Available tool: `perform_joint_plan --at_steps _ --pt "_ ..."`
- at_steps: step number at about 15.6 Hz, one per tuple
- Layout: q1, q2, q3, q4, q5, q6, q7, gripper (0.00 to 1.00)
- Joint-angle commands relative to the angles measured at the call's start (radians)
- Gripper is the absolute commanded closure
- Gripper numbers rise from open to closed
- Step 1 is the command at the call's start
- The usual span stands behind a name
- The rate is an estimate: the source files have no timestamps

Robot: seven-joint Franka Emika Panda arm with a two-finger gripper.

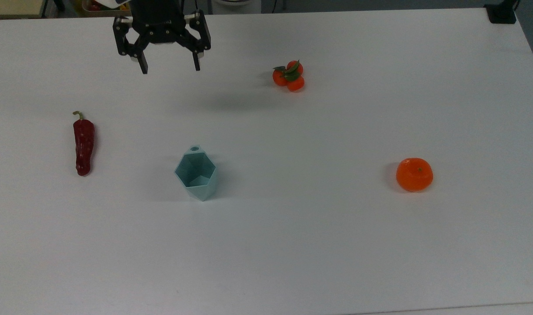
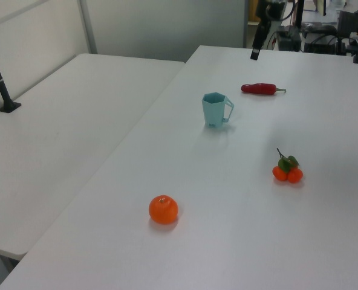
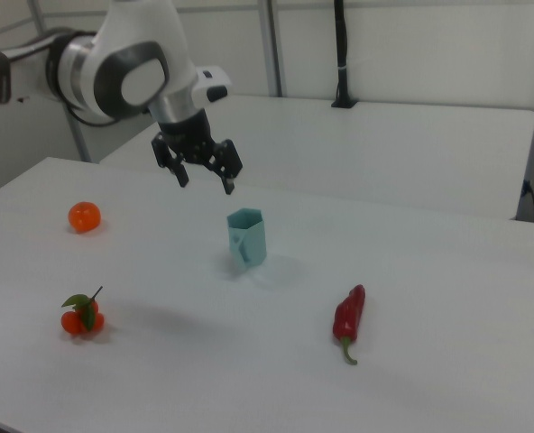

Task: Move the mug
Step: 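Move the open gripper down over the teal mug's rim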

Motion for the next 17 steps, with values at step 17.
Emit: perform_joint_plan --at_steps 17 --pt "0.048 0.28 -0.019 -0.097 0.02 0.421 -0.011 0.1"
